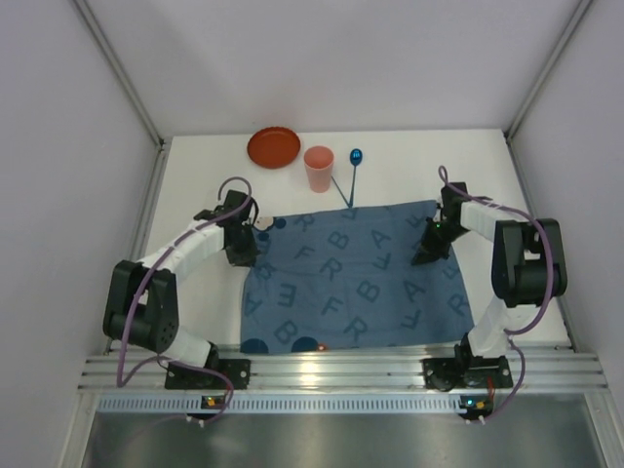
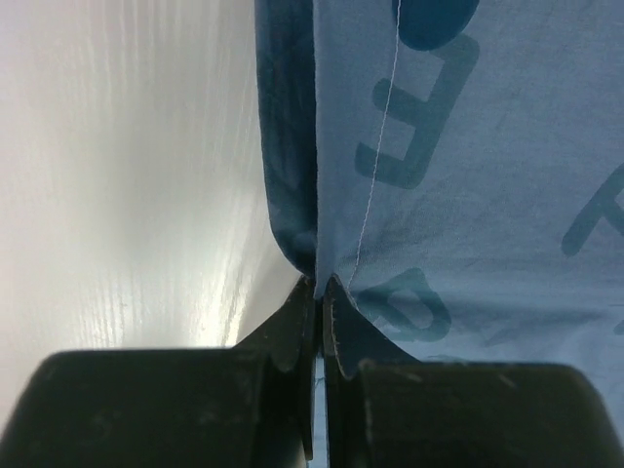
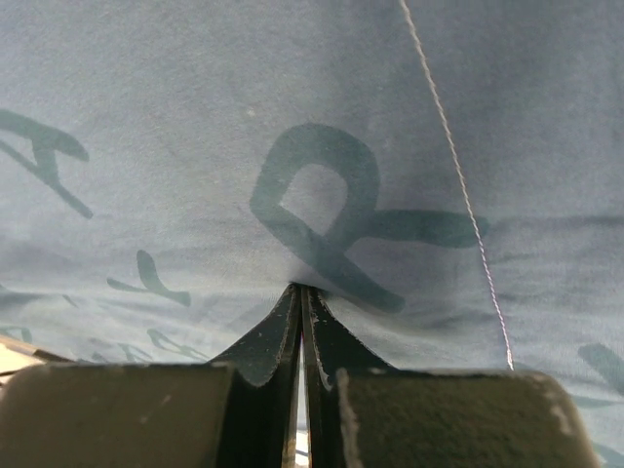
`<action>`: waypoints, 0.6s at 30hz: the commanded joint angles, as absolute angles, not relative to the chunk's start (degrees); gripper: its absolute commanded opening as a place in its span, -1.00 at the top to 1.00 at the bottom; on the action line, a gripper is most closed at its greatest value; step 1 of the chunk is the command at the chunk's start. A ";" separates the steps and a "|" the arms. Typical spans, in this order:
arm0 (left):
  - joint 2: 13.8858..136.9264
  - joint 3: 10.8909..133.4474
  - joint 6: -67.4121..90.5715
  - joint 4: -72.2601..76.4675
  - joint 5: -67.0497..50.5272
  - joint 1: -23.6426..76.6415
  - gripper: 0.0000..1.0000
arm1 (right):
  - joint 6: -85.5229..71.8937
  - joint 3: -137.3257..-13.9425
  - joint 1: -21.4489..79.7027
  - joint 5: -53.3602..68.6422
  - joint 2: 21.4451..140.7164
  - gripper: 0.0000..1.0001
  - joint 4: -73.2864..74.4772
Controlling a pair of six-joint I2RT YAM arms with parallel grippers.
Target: Set the dinner table for one person
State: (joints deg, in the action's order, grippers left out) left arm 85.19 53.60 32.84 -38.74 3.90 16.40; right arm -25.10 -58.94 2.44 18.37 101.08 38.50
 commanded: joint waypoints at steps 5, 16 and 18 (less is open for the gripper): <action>90.08 60.20 28.39 -40.87 8.88 13.45 1.00 | -23.90 -59.59 3.86 16.08 103.54 1.00 35.07; 93.43 69.06 26.89 -44.55 8.80 8.26 0.89 | -24.08 -63.62 8.61 17.05 97.75 1.00 39.90; 92.29 70.92 27.24 -46.83 8.00 8.26 0.34 | -24.26 -65.12 9.05 15.12 94.50 0.82 42.35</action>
